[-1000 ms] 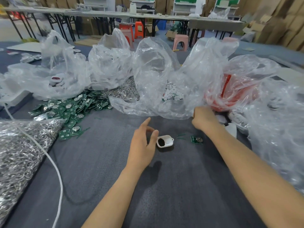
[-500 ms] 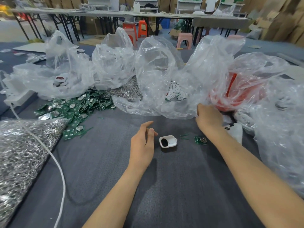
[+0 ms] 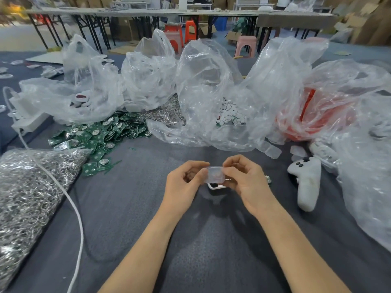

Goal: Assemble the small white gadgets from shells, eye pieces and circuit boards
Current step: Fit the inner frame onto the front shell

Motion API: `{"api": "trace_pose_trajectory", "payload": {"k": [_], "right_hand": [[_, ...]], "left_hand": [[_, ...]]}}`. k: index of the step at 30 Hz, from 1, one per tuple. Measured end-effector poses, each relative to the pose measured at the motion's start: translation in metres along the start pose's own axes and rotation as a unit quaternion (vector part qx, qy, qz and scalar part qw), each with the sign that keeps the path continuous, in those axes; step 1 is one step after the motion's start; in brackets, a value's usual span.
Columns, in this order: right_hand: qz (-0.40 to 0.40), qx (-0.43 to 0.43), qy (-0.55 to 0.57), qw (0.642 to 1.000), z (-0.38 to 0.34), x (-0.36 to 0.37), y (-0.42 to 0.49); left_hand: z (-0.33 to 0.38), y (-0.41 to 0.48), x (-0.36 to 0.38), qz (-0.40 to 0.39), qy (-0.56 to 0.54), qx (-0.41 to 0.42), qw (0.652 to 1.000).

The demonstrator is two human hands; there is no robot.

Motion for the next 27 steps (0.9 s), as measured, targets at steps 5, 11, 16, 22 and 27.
{"api": "trace_pose_trajectory", "payload": {"k": [5,11,16,22,27], "right_hand": [[0.023,-0.005,0.017,1.000,0.005,-0.005,0.001],[0.003,-0.030,-0.067,0.997,0.005,-0.005,0.000],[0.048,-0.071,-0.141,0.986,0.003,-0.007,0.000],[0.063,-0.066,-0.110,0.990,-0.004,-0.007,-0.003],[0.098,-0.056,-0.144,0.983,-0.001,-0.014,-0.002]], "left_hand": [[-0.001,0.000,-0.001,0.004,-0.003,-0.004,1.000],[0.000,0.000,-0.003,0.015,-0.041,-0.007,0.999],[-0.001,0.000,-0.003,0.020,-0.018,-0.004,1.000],[0.001,-0.002,-0.001,0.003,0.010,0.050,0.999],[0.000,-0.006,0.003,-0.038,0.113,0.118,0.986]]}}
Point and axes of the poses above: each hand's wrist, its own y-axis towards the middle knuckle, its own x-axis out of the palm, z = x × y, the point moved 2 cm from there along y, towards the middle knuckle, and after that the axes turned 6 degrees about x, right-handed, at the moved point
